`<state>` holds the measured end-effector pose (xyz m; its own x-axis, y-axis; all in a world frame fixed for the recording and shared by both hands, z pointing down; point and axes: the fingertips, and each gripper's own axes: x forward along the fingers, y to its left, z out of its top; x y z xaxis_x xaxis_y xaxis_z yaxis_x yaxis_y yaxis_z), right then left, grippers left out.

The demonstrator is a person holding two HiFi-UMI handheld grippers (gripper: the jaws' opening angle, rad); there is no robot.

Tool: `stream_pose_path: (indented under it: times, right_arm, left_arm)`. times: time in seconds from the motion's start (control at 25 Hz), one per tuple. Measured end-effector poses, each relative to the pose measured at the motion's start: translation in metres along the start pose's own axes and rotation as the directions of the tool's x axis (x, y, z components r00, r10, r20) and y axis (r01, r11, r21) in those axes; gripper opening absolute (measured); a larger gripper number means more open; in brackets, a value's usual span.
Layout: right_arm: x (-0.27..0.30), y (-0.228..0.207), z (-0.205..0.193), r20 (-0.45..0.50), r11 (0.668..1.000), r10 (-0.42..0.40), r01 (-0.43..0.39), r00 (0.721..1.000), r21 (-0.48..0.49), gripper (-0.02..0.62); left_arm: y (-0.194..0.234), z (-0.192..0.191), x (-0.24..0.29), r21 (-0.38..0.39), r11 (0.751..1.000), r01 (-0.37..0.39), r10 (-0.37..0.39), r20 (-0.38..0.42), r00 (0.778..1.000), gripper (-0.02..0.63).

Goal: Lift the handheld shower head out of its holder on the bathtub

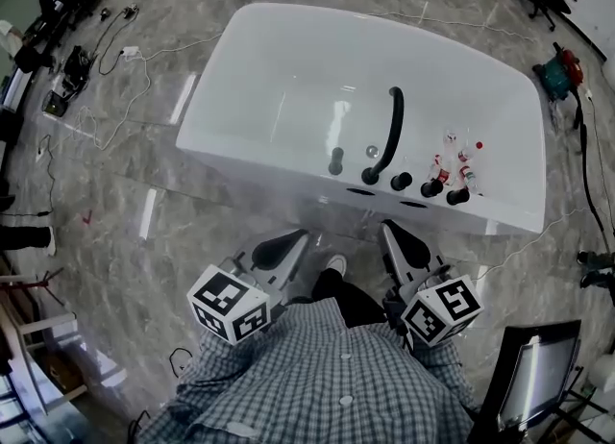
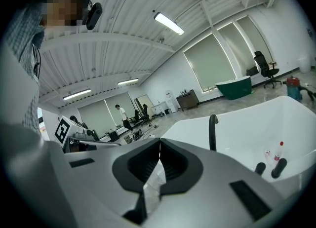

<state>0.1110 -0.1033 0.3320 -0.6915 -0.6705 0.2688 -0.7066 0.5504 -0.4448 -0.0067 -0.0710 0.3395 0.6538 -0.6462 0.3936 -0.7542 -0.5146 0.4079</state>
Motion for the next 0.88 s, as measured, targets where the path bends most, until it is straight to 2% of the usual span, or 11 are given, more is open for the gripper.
stream_pose_path:
  times: [0.28,0.52,0.88]
  right_arm:
    - [0.025,-0.02,0.01,-0.025,0.998,0.014,-0.015,1.0,-0.056,0.015]
    - [0.04,-0.029,0.005,-0.045,0.999,-0.008,0.006,0.999,-0.037,0.015]
    - [0.056,-0.044,-0.016,-0.078,0.996,-0.083,0.081,0.994,-0.028,0.015]
  left_arm:
    - [0.008,0.014,0.012,0.005,0.999,-0.035,0.035,0.005,0.999,0.009]
    - [0.022,0.013,0.023,-0.011,0.999,-0.044,0.044,-0.003,0.999,0.009]
    - [0.053,-0.007,0.059,0.016,1.0,0.017,-0.015,-0.089,0.996,0.009]
